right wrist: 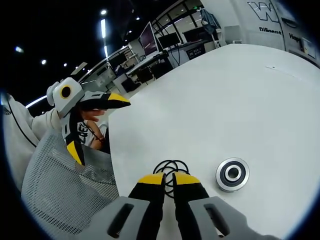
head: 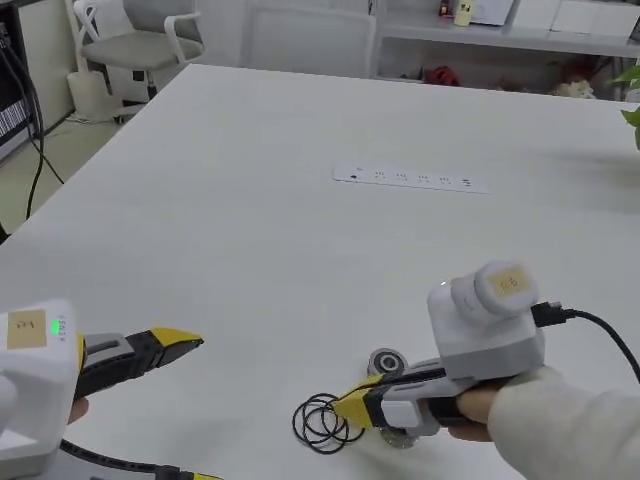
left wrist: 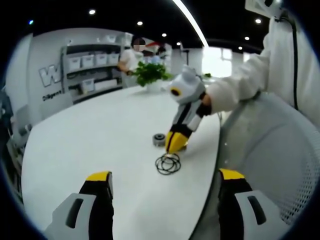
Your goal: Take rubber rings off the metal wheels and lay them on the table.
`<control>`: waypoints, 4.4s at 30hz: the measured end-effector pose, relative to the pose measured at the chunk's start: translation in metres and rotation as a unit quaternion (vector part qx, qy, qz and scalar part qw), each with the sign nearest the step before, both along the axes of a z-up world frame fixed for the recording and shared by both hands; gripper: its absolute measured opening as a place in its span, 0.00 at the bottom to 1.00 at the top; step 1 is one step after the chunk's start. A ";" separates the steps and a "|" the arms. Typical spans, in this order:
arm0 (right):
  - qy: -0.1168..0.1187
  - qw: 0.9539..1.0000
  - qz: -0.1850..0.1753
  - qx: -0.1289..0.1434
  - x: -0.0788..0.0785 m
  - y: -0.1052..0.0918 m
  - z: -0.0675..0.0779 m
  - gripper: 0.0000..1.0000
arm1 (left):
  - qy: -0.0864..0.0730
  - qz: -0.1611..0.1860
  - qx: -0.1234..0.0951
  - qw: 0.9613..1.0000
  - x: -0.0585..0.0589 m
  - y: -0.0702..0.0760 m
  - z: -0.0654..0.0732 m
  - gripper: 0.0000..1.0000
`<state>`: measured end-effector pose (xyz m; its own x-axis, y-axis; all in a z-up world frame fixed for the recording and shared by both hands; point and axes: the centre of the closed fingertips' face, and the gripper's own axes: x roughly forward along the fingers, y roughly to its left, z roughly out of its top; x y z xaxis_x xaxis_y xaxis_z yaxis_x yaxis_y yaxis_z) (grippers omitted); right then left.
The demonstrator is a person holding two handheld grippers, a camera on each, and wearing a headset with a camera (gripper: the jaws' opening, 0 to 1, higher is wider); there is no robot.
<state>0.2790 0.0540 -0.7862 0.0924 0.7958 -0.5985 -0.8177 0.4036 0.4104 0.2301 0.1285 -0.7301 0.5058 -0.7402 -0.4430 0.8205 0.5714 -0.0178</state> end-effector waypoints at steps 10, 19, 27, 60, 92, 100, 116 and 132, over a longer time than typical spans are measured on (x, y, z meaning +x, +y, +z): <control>-0.018 1.000 -0.009 0.015 0.005 -0.008 0.019 0.07 | -0.002 0.002 -0.002 1.000 0.001 -0.002 0.002 0.88; -0.047 0.999 0.002 0.019 0.007 -0.019 0.039 0.19 | -0.003 0.007 -0.006 1.000 0.002 -0.005 0.006 0.88; -0.109 0.993 0.035 0.004 0.007 -0.034 0.062 0.30 | -0.005 0.009 -0.014 1.000 0.002 -0.010 0.010 0.88; -0.161 0.987 -0.001 0.003 -0.014 -0.123 0.082 0.85 | 0.002 0.067 -0.029 0.997 -0.004 0.008 0.020 1.00; -0.105 0.993 -0.061 0.007 -0.040 -0.168 0.036 0.99 | 0.021 0.092 -0.027 0.995 -0.012 0.012 0.010 1.00; -0.098 0.992 -0.074 0.007 -0.043 -0.172 0.030 1.00 | 0.025 0.095 -0.027 0.995 -0.014 0.011 0.007 1.00; -0.088 0.993 -0.084 0.011 -0.048 -0.169 0.024 0.99 | 0.026 0.105 -0.031 0.994 -0.016 0.014 0.005 1.00; -0.086 0.993 -0.084 0.007 -0.051 -0.170 0.024 0.98 | 0.027 0.105 -0.035 0.993 -0.017 0.015 0.005 1.00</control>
<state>0.2278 -0.1157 -0.7622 0.3247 0.7685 -0.5513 -0.7971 0.5361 0.2779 0.2134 0.1432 -0.7255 0.6293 -0.6503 -0.4256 0.6797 0.7260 -0.1043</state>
